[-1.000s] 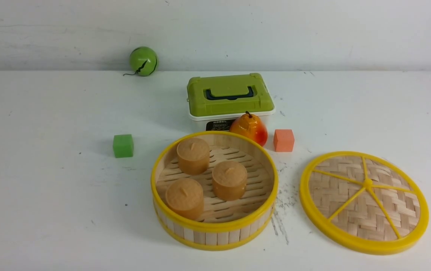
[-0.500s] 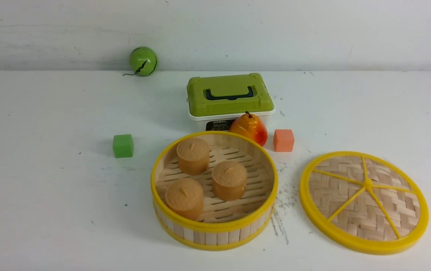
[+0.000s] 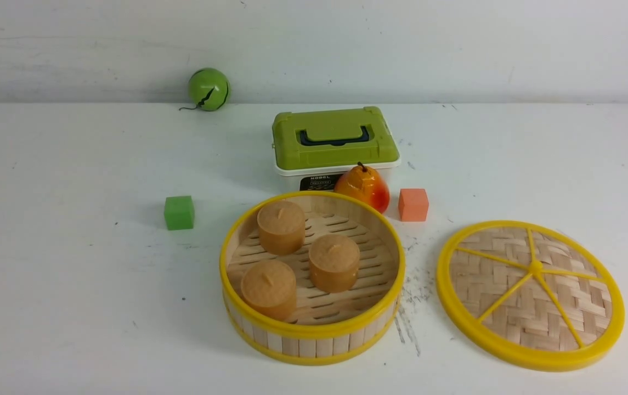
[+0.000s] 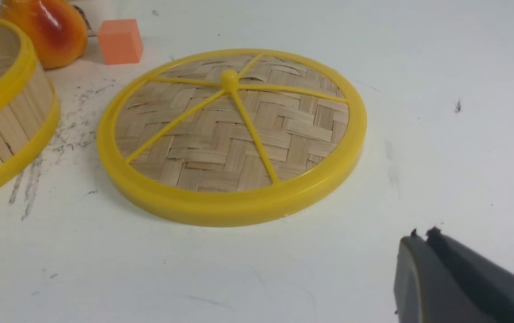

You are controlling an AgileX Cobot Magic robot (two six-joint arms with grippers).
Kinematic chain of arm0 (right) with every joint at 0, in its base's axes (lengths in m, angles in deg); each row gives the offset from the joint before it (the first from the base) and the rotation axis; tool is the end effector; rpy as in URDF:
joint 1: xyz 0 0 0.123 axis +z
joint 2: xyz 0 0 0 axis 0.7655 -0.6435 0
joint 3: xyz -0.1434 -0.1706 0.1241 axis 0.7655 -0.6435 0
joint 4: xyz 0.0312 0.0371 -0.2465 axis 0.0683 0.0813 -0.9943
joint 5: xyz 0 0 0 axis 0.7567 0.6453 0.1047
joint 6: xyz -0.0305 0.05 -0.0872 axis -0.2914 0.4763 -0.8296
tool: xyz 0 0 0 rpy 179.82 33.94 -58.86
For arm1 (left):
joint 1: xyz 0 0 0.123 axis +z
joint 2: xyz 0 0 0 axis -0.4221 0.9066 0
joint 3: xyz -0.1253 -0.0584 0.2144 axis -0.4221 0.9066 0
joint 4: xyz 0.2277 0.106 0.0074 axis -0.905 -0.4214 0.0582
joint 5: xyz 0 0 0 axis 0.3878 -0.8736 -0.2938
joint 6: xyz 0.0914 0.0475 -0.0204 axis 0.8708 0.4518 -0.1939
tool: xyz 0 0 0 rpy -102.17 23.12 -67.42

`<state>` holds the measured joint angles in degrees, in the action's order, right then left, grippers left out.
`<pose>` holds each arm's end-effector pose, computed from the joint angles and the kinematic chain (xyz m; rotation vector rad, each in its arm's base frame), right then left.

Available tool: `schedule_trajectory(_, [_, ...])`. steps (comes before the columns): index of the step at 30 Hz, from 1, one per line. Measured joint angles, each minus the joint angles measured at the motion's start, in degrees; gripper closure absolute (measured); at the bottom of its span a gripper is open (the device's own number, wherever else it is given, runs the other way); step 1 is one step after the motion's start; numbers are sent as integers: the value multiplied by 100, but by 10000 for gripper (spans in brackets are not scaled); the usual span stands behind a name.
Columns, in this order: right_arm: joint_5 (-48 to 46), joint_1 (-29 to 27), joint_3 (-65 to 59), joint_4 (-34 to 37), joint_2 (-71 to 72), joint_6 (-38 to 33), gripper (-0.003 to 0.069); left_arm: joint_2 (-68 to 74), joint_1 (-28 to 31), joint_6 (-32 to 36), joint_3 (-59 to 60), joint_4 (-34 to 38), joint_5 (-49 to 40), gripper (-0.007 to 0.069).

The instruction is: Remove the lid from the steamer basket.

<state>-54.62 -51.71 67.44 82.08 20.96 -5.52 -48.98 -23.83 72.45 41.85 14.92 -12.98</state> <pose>0.0953 -0.0019 0.1688 0.1359 1.8746 0.0718 0.0959 0.0033 0.1665 -0.1806 1.8664 -0.0856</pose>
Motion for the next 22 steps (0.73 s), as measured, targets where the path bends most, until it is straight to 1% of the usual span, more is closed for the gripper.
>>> schedule_trajectory(22, [0, 0, 0, 0, 0, 0, 621, 0, 0, 0, 0, 0, 0, 385])
